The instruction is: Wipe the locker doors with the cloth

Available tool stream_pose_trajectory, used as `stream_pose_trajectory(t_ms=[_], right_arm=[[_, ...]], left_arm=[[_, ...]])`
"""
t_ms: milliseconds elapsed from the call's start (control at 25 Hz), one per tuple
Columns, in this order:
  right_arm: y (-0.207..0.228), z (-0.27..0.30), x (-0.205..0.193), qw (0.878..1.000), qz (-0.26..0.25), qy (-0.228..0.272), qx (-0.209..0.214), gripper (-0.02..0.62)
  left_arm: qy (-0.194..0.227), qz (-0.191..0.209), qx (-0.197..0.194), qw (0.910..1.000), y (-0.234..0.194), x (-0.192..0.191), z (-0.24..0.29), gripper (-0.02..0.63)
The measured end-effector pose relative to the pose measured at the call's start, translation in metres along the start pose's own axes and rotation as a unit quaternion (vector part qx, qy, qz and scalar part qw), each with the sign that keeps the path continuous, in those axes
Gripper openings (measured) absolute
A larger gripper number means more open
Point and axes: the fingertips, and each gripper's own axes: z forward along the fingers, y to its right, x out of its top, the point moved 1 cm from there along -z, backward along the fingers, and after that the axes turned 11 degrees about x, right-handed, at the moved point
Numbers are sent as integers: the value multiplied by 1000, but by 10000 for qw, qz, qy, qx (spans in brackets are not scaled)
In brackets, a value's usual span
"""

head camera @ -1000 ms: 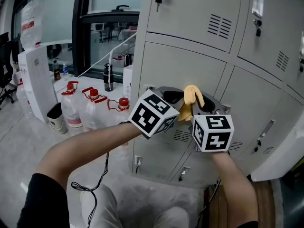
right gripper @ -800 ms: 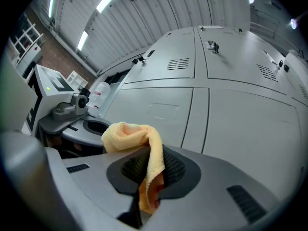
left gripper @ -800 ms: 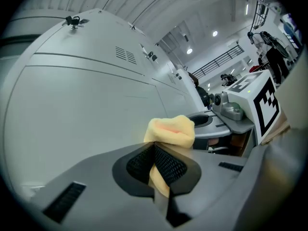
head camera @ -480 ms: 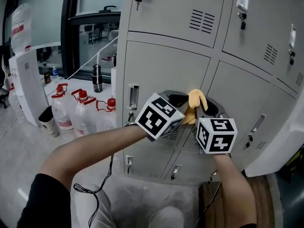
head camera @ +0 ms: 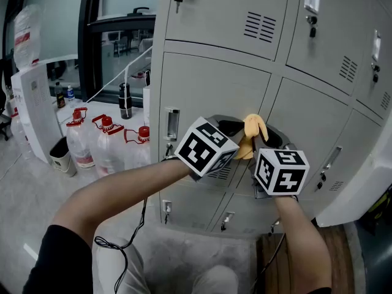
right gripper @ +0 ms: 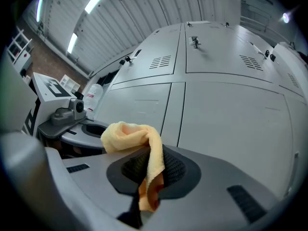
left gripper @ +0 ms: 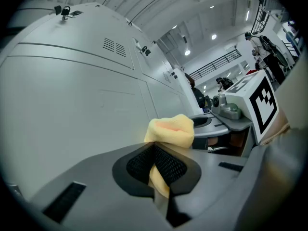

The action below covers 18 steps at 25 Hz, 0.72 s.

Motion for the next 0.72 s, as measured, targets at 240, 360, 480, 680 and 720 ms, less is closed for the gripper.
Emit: stream_pose_trajectory(t_ms=[240, 360, 480, 680, 720], right_arm=[[-34, 13, 10, 9993, -43, 129, 351, 63], [-62, 33, 13, 9979, -58, 185, 612, 63], [-91, 52, 15, 9959, -27, 210, 882, 63], [-136, 80, 18, 9917, -4, 243, 1260, 63], [-144, 86, 18, 9910, 2, 239, 1321, 63]], left_arm=[[52, -283, 225, 9993, -21, -4, -31, 18], [-62, -252, 454, 9986, -45, -14, -54, 18], [-190, -219, 665, 9974, -69, -25, -76, 18], [-305, -313, 1034, 9937, -104, -42, -112, 18], [-335, -312, 1097, 9929, -110, -46, -118, 20]])
